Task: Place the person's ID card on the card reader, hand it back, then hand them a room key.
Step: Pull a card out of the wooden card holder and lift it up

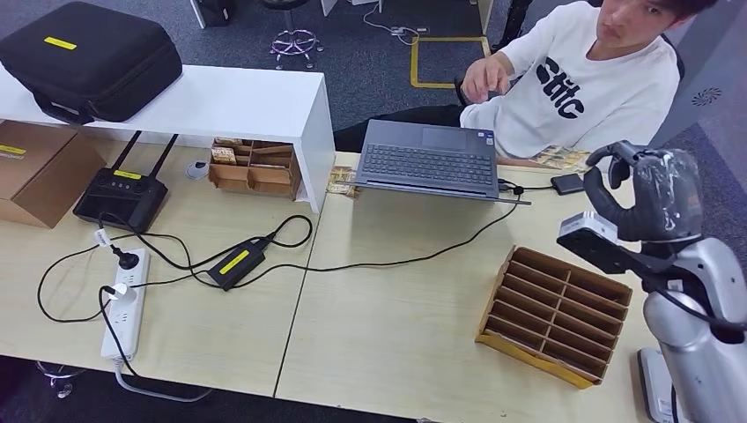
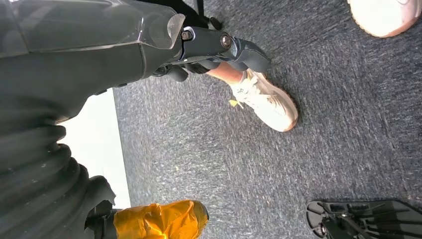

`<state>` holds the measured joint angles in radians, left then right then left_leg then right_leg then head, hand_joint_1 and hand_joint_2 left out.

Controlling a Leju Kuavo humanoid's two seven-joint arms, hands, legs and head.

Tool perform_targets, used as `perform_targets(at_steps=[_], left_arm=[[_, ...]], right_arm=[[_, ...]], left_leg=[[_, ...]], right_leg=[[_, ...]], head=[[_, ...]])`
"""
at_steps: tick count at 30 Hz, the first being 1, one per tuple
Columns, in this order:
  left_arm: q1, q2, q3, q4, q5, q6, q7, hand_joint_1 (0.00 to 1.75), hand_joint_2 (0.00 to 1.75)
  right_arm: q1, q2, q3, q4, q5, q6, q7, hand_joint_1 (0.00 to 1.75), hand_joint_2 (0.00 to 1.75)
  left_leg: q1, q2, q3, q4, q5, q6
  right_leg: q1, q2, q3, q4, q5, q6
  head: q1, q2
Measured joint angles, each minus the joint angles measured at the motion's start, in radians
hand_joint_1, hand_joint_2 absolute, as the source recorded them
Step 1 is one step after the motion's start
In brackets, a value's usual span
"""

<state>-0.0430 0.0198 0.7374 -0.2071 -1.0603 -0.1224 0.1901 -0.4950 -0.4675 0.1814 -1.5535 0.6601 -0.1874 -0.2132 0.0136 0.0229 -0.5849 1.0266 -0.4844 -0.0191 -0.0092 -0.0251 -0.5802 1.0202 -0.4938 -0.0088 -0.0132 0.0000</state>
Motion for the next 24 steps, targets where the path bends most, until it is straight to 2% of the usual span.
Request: perform_targets(at_steps=[2,6,11,12,15,16,20,24], left_arm=[[-0.008,0.000,0.000,0.000,-0.017,-0.003,0.001,0.00,1.75],[-0.026,0.000,0.000,0.000,-0.046,-0.009,0.002,0.00,1.75],[-0.032,-0.001,0.000,0.000,-0.066,-0.020,0.009,0.00,1.75],[-0.033,-0.001,0.000,0.000,-0.068,-0.022,0.011,0.00,1.75],[-0.039,-0.003,-0.001,0.000,-0.071,-0.024,0.013,0.00,1.75],[-0.040,-0.003,-0.001,0.000,-0.072,-0.024,0.013,0.00,1.75],[-0.044,-0.006,-0.001,0.000,-0.074,-0.024,0.013,0.00,1.75],[-0.044,-0.007,-0.001,0.000,-0.077,-0.024,0.013,0.00,1.75]], right_arm=[[-0.118,0.030,0.068,0.068,0.043,0.046,0.042,1.75,1.75],[-0.320,0.122,0.228,0.237,0.073,0.081,0.105,1.75,1.75],[-0.456,0.229,0.370,0.425,0.087,0.105,0.146,1.74,1.75],[-0.473,0.249,0.391,0.458,0.089,0.105,0.149,1.52,1.75],[-0.510,0.295,0.437,0.541,0.089,0.106,0.153,0.21,1.75],[-0.519,0.307,0.449,0.565,0.089,0.108,0.153,0.00,1.75],[-0.536,0.335,0.491,0.631,0.098,0.106,0.155,0.00,1.75],[-0.538,0.337,0.511,0.660,0.100,0.081,0.160,0.00,1.75]], left_leg=[[0.000,0.002,0.001,0.000,0.001,-0.001],[0.001,0.000,0.001,0.000,0.004,-0.003],[0.002,-0.002,0.001,0.000,0.004,-0.004],[0.002,-0.002,0.001,0.000,0.004,-0.004],[0.002,-0.002,0.000,0.000,0.004,-0.004],[0.002,-0.003,0.000,0.000,0.004,-0.004],[0.002,-0.004,0.000,0.000,0.004,-0.003],[0.001,-0.004,0.000,0.000,0.004,-0.003]], right_leg=[[0.000,0.002,-0.001,0.001,0.001,-0.001],[0.000,0.001,-0.001,0.002,0.002,-0.002],[0.002,0.000,-0.002,0.002,0.001,-0.002],[0.002,0.000,-0.002,0.002,0.001,-0.002],[0.002,-0.001,-0.002,0.002,0.001,-0.002],[0.001,-0.001,-0.002,0.002,0.001,-0.002],[0.001,-0.002,-0.002,0.002,0.001,-0.002],[0.001,-0.002,-0.002,0.001,0.002,-0.002]], head=[[0.000,0.000],[0.000,0.000],[0.000,0.000],[0.000,0.000],[0.000,0.000],[0.000,0.000],[0.000,0.000],[0.000,0.000]])
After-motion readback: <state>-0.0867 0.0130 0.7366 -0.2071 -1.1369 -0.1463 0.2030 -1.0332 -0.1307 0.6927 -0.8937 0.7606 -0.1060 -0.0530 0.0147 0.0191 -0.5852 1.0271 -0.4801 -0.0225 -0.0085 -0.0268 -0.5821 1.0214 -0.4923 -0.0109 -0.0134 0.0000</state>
